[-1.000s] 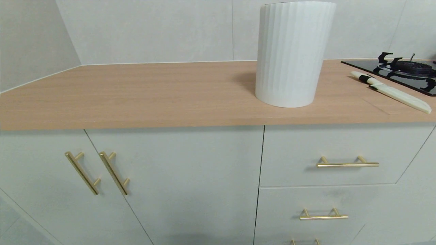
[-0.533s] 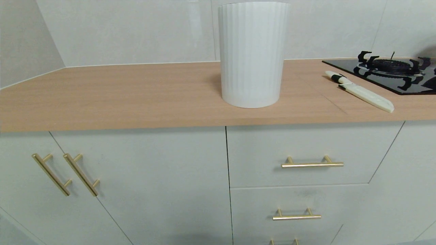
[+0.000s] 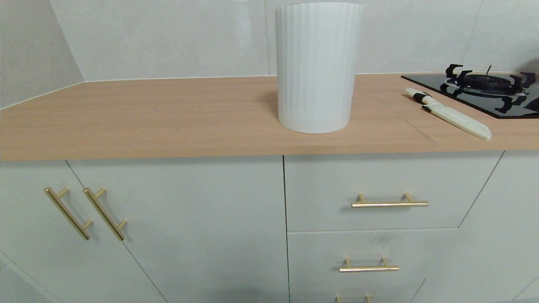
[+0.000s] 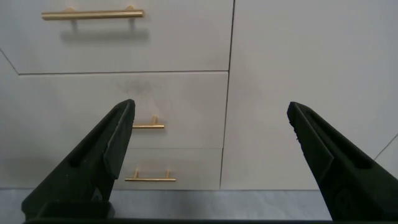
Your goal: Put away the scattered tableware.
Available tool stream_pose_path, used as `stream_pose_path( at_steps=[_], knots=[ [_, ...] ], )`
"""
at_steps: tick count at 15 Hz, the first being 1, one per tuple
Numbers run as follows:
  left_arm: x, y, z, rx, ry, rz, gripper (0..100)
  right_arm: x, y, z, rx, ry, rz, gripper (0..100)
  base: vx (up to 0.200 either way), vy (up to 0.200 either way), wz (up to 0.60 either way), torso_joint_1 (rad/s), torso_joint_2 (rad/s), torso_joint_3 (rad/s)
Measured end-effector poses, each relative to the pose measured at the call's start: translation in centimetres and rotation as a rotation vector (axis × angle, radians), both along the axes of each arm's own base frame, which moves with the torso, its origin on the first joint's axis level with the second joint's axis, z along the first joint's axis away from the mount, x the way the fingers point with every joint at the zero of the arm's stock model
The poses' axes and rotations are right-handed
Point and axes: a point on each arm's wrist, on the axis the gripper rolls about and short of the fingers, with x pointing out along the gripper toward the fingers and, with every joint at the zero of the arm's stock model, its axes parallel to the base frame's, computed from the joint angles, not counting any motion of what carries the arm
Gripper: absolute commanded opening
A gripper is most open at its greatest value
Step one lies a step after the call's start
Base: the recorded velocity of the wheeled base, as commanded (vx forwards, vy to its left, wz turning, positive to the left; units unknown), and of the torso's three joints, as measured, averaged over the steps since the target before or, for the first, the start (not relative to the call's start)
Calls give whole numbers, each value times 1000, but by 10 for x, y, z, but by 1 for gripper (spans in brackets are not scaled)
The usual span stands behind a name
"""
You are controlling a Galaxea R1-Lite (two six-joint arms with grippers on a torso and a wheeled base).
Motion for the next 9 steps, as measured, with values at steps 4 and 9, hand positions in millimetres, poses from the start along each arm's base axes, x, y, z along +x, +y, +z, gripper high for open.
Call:
stream_pose_path(
  at_steps=[4, 9],
  knots=[
    [0, 0, 0, 0, 0, 0, 100, 0, 0, 0, 0, 0, 0, 100, 50, 0, 0, 1, 1, 2],
    [0, 0, 0, 0, 2, -1, 100, 0, 0, 0, 0, 0, 0, 100, 80, -120, 0, -1, 1, 0]
  ],
)
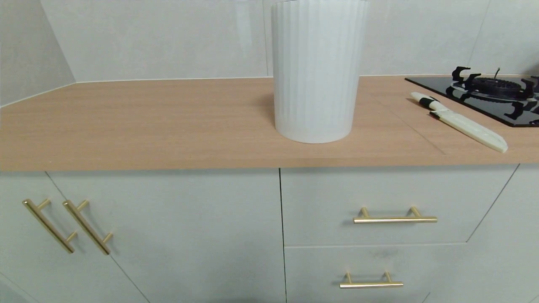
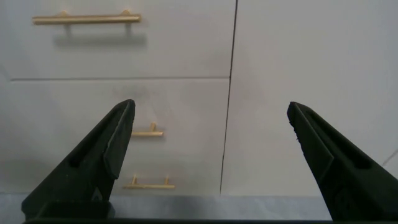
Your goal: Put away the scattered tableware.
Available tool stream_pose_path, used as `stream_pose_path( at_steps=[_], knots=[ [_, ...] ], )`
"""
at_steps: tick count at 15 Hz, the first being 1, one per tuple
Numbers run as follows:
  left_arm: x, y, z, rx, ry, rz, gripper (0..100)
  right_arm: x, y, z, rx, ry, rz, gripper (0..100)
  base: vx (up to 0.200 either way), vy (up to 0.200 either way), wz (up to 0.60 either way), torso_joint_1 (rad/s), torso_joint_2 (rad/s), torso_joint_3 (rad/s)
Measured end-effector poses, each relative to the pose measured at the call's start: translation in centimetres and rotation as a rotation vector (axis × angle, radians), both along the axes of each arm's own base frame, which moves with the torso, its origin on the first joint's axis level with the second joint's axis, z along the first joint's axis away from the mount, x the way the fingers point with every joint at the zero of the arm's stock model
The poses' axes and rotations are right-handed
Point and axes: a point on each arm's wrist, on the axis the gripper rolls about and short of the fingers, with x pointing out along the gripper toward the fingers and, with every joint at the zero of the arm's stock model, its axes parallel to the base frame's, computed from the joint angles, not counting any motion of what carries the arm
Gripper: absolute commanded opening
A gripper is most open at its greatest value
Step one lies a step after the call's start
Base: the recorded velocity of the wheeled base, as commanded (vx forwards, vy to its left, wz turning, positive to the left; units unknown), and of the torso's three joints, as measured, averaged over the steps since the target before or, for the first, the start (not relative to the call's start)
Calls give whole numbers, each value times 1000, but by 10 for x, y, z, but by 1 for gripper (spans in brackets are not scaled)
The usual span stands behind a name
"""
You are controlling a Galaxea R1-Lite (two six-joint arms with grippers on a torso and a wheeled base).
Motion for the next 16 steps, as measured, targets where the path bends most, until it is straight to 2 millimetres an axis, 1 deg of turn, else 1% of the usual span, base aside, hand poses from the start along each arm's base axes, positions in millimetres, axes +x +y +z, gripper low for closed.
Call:
stream_pose_path(
  at_steps=[13, 16],
  knots=[
    [0, 0, 0, 0, -1, 0, 100, 0, 0, 0, 3, 0, -7, 100, 0, 0, 0, 0, 0, 0],
    [0, 0, 1, 0, -4, 1, 100, 0, 0, 0, 4, 0, -9, 100, 0, 0, 0, 14, -206, -277]
  ],
)
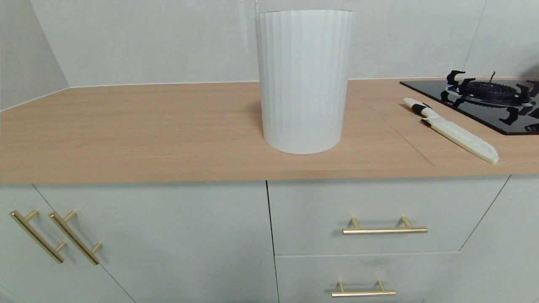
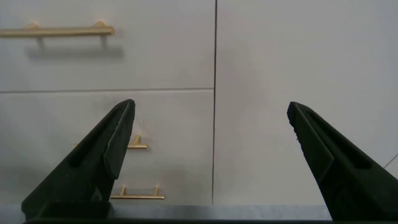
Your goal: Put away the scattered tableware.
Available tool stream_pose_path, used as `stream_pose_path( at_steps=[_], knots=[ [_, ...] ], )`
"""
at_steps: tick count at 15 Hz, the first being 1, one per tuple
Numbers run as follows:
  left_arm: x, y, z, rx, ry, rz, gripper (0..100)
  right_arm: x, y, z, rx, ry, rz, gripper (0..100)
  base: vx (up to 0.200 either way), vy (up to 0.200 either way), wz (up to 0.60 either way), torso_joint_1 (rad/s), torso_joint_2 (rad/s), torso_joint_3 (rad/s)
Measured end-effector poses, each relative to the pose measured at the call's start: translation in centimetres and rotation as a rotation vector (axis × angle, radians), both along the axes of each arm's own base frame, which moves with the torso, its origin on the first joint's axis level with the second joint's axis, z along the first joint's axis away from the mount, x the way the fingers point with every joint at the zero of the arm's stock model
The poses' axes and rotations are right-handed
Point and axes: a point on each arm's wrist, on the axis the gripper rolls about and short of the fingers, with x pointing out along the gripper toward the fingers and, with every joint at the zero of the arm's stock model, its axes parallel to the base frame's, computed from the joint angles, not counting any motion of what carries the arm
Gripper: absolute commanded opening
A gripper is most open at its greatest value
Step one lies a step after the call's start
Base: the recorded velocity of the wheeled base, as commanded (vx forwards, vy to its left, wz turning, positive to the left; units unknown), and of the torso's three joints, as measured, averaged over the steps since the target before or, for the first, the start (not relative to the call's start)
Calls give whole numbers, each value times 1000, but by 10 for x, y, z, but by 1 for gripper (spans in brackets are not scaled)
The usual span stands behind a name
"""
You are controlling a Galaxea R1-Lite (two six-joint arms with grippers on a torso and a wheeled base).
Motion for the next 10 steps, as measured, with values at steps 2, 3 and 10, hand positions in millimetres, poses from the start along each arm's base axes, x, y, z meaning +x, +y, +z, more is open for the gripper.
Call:
stream_pose_path(
  at_steps=[2, 3, 10],
  knots=[
    [0, 0, -1, 0, 5, 0, 100, 0, 0, 0, 0, 0, 0, 100, 0, 0, 0, 68, -447, -349],
    [0, 0, 0, 0, 1, 0, 100, 0, 0, 0, 0, 0, 0, 100, 0, 0, 0, 51, -549, -344],
    [0, 0, 0, 0, 2, 0, 100, 0, 0, 0, 0, 0, 0, 100, 0, 0, 0, 126, -473, -330]
  ],
)
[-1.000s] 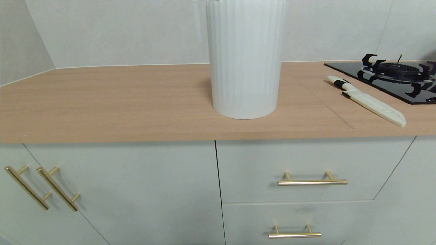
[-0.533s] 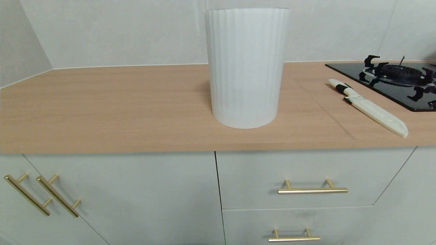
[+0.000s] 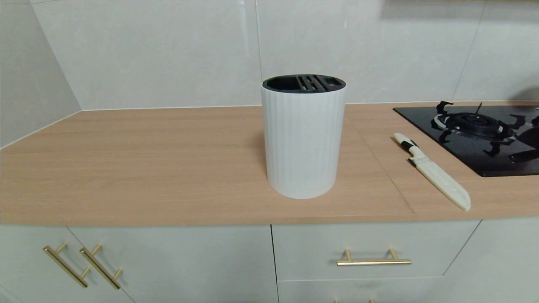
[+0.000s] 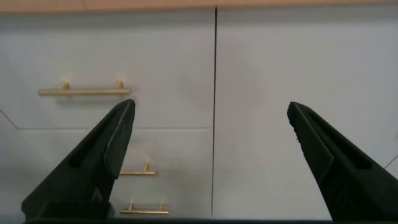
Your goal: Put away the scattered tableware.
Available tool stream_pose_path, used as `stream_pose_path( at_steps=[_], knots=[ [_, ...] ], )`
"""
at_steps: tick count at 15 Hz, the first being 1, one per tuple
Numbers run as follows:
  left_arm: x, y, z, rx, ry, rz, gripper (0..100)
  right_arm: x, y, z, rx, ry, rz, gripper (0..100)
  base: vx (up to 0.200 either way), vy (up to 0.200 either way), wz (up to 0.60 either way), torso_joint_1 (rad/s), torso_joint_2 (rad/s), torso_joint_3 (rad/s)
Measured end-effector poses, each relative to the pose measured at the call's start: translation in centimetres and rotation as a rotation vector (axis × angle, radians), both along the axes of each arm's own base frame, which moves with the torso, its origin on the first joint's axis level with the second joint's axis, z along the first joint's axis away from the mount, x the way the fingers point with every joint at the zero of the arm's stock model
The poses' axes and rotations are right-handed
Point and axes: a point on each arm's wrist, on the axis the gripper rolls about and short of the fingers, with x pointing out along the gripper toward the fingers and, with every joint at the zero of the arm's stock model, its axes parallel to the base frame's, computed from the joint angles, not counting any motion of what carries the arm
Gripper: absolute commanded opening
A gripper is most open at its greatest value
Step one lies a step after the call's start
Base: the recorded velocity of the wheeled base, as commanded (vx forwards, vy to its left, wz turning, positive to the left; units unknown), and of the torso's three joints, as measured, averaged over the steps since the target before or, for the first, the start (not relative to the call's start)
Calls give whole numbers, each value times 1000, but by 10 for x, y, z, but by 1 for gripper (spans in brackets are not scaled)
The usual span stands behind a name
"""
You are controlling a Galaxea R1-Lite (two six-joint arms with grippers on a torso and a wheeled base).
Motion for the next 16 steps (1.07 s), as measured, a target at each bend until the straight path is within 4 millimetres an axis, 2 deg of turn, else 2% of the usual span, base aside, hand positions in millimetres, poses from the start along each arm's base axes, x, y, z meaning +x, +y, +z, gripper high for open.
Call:
stream_pose_path(
  at_steps=[7, 16],
  knots=[
    [0, 0, 0, 0, 0, 0, 100, 0, 0, 0, 0, 0, 0, 100, 0, 0, 0, 178, -489, -309],
    [0, 0, 0, 0, 0, 0, 100, 0, 0, 0, 0, 0, 0, 100, 0, 0, 0, 227, -531, -312]
  ],
)
